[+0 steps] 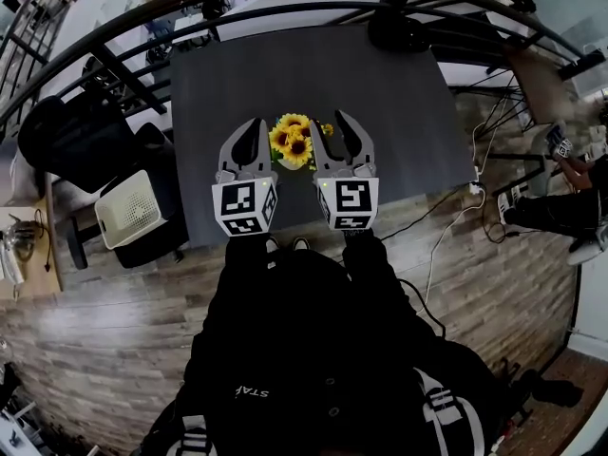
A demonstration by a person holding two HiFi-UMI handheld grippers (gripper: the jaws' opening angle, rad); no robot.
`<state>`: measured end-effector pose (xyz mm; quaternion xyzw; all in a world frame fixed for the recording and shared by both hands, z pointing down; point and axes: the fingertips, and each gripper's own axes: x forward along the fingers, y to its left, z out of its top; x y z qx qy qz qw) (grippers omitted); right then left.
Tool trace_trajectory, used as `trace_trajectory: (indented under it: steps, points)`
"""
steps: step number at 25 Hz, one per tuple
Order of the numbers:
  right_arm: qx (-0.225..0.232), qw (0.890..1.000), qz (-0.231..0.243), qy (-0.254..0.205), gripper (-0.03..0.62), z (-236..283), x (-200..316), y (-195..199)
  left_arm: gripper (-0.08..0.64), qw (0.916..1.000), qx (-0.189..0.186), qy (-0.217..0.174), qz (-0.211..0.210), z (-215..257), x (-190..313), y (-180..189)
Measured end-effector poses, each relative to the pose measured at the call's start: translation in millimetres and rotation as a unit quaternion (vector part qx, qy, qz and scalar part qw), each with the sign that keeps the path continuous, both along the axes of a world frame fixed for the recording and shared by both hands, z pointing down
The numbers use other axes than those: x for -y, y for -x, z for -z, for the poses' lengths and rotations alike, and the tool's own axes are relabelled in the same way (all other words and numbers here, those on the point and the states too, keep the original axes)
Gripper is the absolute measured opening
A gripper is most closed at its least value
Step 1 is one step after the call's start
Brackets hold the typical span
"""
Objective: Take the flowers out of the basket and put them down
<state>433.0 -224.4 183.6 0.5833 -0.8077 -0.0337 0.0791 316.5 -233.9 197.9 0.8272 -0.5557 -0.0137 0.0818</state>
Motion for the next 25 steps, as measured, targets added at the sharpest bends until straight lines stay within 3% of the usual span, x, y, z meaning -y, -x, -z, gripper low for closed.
trace_trajectory:
  steps: [11,25]
  points:
    - [0.011,1.000,-0.009,-0.022,0.017,30,-1,-3,0.000,0.9996,0.011,-0.025,0.008,29,-2,3]
    - [0.020,1.000,0.005,-0.011,0.014,46,-1,0,0.000,0.9991,0.012,-0.039,0.011,51,-2,-4]
